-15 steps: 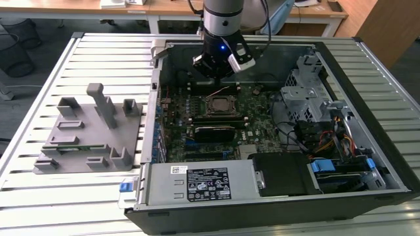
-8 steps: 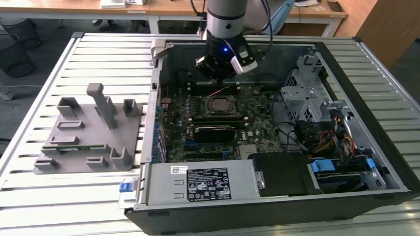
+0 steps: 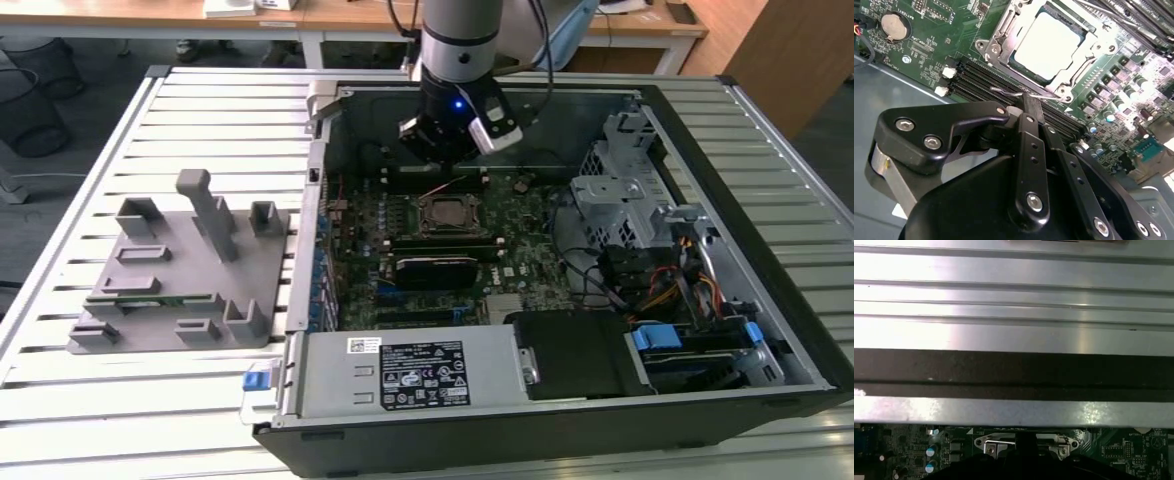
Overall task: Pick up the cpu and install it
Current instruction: 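Install the first cpu locking lever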
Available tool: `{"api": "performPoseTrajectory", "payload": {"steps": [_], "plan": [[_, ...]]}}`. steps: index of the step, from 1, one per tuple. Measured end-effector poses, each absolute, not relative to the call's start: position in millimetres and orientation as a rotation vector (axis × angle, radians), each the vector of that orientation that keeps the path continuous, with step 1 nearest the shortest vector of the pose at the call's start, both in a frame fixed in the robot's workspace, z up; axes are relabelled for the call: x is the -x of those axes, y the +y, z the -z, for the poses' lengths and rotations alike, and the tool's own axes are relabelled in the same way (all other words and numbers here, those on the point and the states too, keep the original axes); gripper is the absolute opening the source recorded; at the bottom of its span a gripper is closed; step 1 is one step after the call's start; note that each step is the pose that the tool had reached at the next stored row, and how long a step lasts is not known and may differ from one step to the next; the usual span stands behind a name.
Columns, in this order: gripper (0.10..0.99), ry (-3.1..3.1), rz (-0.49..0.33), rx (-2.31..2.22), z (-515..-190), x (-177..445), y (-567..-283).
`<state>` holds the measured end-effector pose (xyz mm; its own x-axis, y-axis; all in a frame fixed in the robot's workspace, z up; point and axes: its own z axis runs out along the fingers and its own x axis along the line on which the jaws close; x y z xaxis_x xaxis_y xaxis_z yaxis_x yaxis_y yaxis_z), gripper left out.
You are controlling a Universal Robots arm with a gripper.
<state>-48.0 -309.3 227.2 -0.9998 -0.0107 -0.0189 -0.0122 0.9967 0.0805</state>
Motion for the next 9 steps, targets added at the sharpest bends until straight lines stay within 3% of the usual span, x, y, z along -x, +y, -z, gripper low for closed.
{"api": "performPoseTrajectory", "payload": {"steps": [9], "plan": [[0.106,3.121,-0.126,0.018,-225.3,42.8,-307.7]]}}
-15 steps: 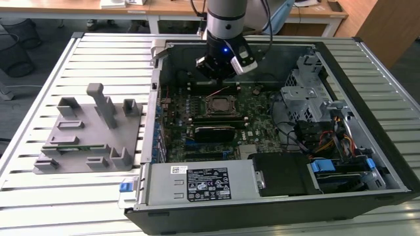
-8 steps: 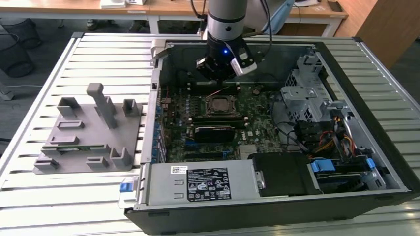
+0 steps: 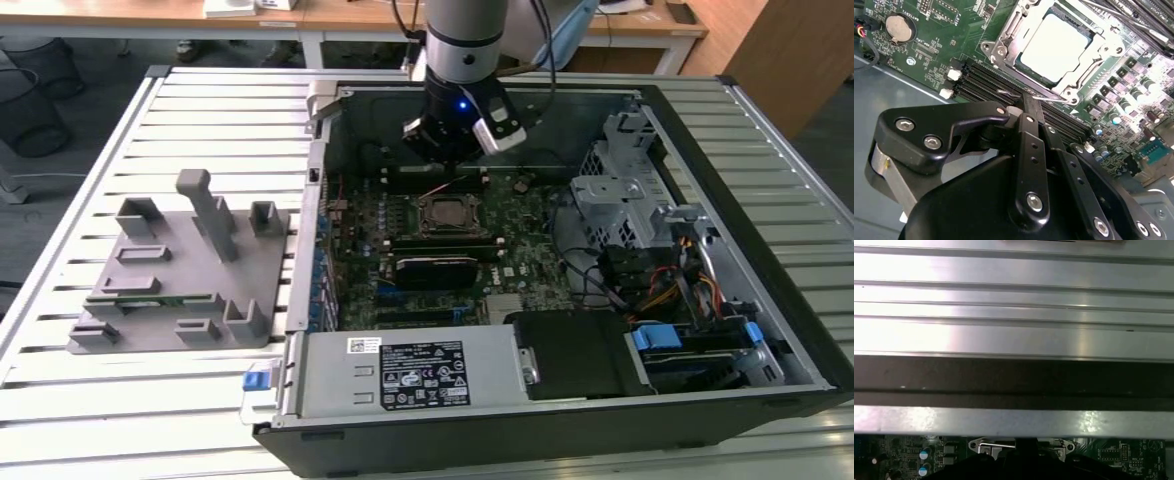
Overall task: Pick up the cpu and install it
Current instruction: 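Install the first cpu locking lever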
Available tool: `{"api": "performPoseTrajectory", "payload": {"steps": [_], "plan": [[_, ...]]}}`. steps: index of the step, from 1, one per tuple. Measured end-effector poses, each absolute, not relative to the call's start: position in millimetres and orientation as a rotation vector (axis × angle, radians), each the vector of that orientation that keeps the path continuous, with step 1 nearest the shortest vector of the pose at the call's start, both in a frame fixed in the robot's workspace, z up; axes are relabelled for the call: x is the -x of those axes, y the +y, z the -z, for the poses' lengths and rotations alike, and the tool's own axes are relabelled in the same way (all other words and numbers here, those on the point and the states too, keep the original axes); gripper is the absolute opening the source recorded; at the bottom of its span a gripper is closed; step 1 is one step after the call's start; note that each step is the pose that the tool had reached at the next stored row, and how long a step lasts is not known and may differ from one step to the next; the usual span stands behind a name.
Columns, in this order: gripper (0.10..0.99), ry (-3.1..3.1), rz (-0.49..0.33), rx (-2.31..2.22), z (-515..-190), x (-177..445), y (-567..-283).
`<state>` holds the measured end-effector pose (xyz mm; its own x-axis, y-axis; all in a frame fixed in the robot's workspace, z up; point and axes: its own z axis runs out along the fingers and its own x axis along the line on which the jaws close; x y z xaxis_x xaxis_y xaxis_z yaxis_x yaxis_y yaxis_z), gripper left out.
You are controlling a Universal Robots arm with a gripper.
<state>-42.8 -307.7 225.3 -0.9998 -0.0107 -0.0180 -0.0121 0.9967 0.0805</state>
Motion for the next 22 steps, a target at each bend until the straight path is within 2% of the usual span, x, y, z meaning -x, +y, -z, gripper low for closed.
{"api": "performPoseTrajectory", "payload": {"steps": [22], "plan": [[0.106,3.126,-0.124,0.018,-211.3,31.0,-306.0]]}}
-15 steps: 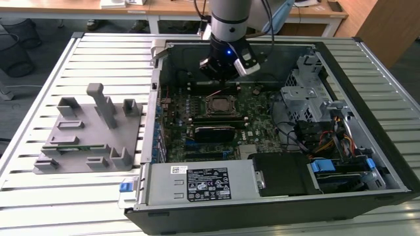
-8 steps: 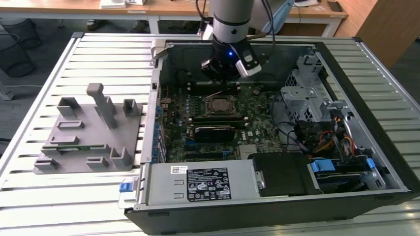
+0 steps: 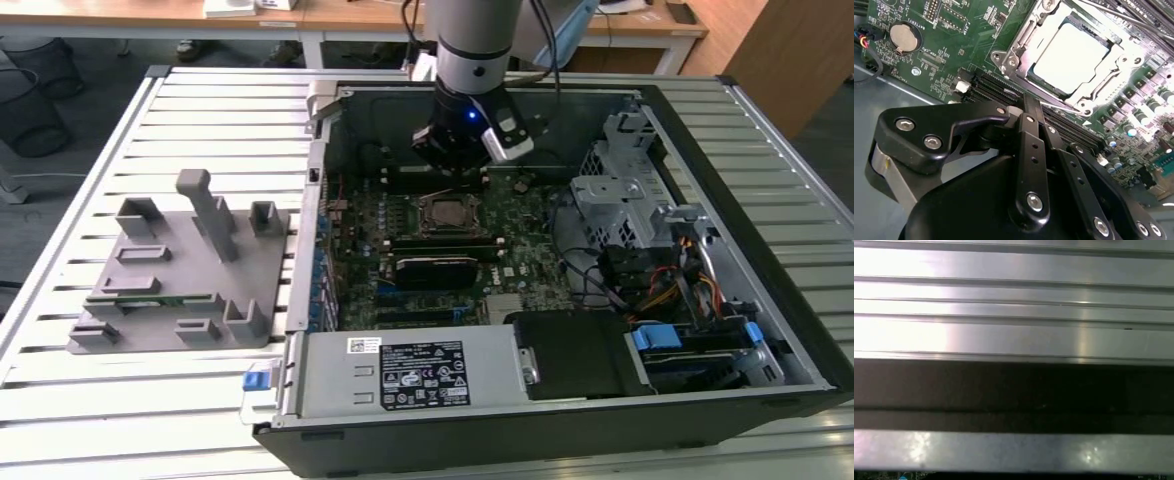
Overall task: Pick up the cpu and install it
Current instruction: 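Install the first cpu locking lever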
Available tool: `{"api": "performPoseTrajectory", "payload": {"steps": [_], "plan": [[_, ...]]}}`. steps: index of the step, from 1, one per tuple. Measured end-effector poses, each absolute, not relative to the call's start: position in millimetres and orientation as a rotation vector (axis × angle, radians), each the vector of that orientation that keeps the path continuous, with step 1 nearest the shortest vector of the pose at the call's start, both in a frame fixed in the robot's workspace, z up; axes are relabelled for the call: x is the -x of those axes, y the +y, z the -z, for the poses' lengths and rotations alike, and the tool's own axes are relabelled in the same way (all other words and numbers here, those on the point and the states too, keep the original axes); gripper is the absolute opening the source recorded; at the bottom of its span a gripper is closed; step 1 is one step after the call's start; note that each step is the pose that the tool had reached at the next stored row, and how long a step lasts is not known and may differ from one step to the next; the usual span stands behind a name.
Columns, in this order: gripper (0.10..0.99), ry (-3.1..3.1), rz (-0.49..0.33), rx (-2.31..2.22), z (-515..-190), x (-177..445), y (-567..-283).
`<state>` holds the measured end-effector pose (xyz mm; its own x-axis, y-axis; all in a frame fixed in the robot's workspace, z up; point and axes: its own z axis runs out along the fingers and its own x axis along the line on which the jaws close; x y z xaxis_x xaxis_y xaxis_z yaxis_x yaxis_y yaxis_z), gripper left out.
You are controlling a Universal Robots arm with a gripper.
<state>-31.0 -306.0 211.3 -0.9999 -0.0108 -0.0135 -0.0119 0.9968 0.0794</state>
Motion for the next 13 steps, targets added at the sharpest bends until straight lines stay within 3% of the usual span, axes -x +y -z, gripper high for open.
{"api": "performPoseTrajectory", "payload": {"steps": [13], "plan": [[0.106,3.129,-0.105,0.018,-199.4,25.9,-306.0]]}}
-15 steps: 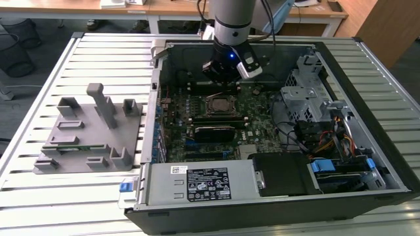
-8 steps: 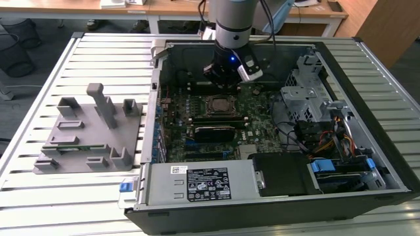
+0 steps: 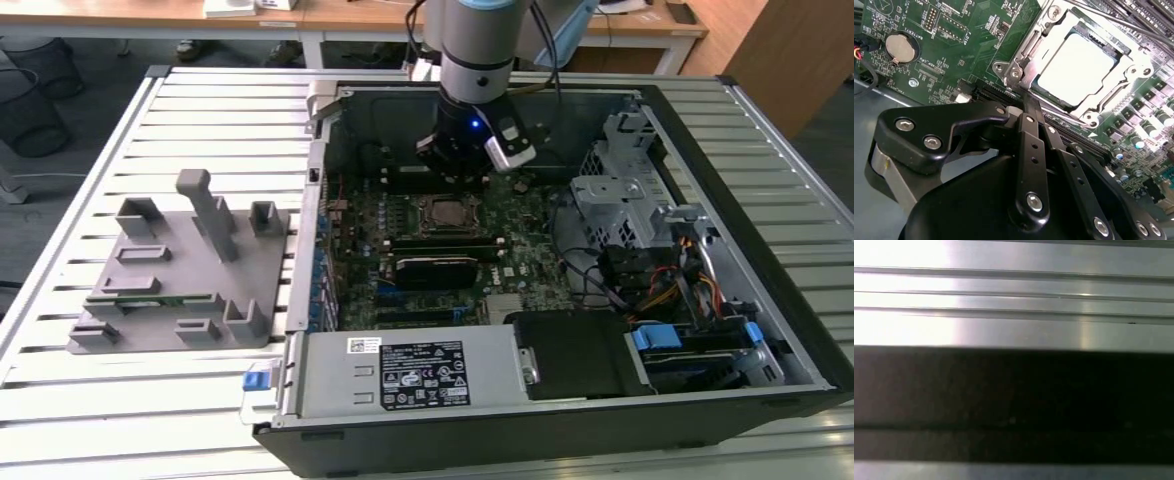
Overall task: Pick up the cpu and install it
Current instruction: 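Install the first cpu locking lever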
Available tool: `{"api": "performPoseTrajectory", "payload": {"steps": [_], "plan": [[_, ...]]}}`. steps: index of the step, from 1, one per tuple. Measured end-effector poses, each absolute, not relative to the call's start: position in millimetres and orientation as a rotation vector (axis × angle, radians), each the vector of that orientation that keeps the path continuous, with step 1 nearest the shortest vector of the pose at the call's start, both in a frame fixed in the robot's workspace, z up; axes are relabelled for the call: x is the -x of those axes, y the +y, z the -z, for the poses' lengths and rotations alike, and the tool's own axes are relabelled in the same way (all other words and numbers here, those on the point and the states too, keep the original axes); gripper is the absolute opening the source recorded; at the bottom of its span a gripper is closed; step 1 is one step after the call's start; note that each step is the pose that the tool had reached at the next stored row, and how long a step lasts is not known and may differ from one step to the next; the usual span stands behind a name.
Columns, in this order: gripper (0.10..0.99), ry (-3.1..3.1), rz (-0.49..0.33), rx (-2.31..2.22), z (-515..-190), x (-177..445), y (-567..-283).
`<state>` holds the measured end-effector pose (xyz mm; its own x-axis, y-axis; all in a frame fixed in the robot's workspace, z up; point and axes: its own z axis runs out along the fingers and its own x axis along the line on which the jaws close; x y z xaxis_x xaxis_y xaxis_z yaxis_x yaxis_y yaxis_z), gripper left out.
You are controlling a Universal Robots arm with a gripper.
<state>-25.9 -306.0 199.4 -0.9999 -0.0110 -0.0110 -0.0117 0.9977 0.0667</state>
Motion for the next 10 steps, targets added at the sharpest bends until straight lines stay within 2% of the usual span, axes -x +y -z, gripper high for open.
{"api": "performPoseTrajectory", "payload": {"steps": [6,10], "plan": [[0.106,3.129,-0.101,0.018,-200.7,25.5,-305.9],[0.106,3.13,-0.054,0.018,-200.6,25.5,-306.0]]}}
